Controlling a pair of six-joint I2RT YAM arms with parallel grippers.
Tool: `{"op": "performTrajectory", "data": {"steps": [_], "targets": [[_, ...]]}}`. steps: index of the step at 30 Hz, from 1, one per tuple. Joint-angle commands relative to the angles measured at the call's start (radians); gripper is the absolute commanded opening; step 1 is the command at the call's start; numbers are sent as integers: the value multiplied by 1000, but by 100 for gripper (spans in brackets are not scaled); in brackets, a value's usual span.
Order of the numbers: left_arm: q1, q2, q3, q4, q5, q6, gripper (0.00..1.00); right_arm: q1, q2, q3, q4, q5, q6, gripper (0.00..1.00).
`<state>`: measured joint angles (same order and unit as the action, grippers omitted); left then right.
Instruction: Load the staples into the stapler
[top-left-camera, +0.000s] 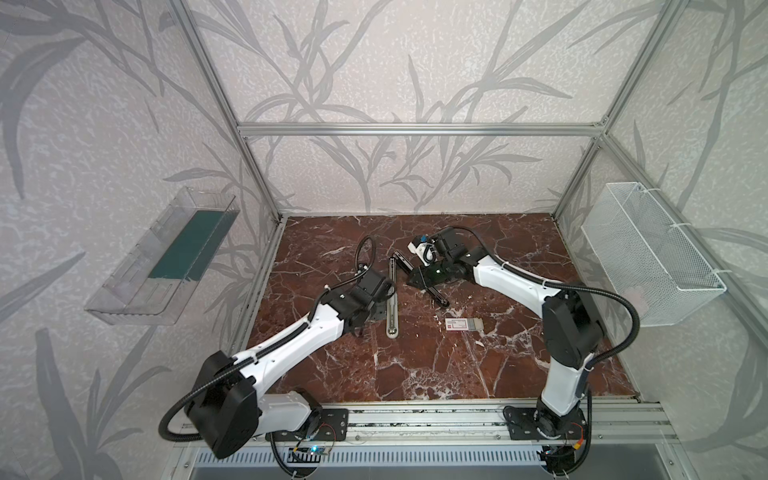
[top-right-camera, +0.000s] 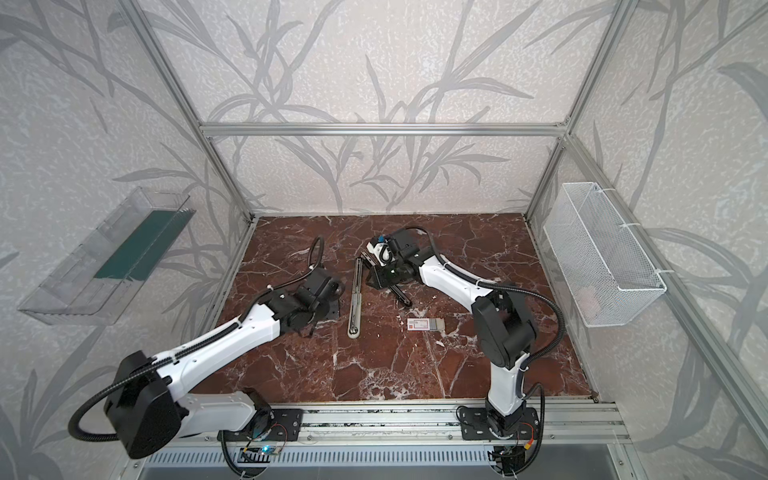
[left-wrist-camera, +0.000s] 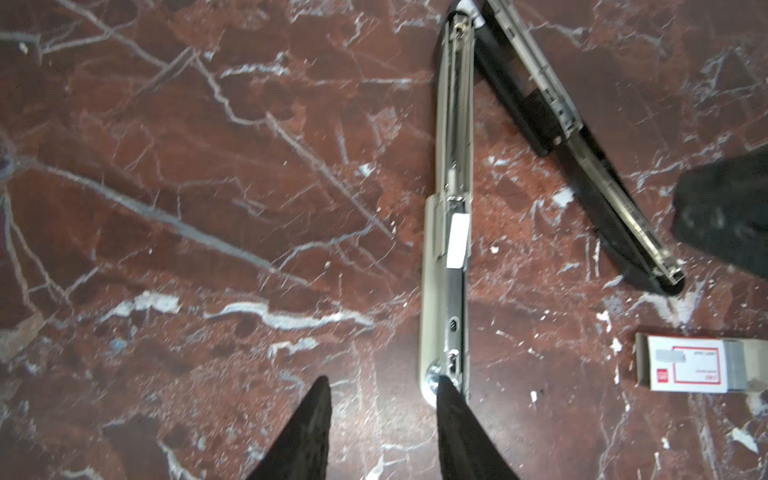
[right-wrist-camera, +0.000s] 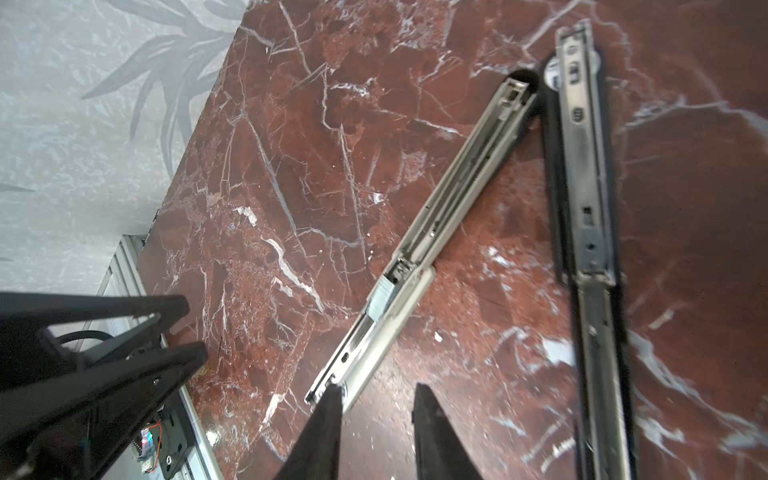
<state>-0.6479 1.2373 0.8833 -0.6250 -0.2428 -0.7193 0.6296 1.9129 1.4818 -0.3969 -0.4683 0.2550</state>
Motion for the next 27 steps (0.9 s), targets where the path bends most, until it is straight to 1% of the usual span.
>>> {"op": "performTrajectory", "data": {"steps": [1,6,12,17,27], "targets": [[37,-104,-73,-16,11,-80,43,26,78,104,-91,24,-34,30],[114,-194,-157,1,80,-110,44,60,204,238,-140,39,-44,29],[180,-245,-215,67,189,-121,45,64,300,332,-176,68,-40,30],[197,-234,-226,81,214,-121,45,74,359,408,-224,68,-56,30],[205,-225,-243,102,230,-124,45,87,393,431,-232,52,-63,32]]}}
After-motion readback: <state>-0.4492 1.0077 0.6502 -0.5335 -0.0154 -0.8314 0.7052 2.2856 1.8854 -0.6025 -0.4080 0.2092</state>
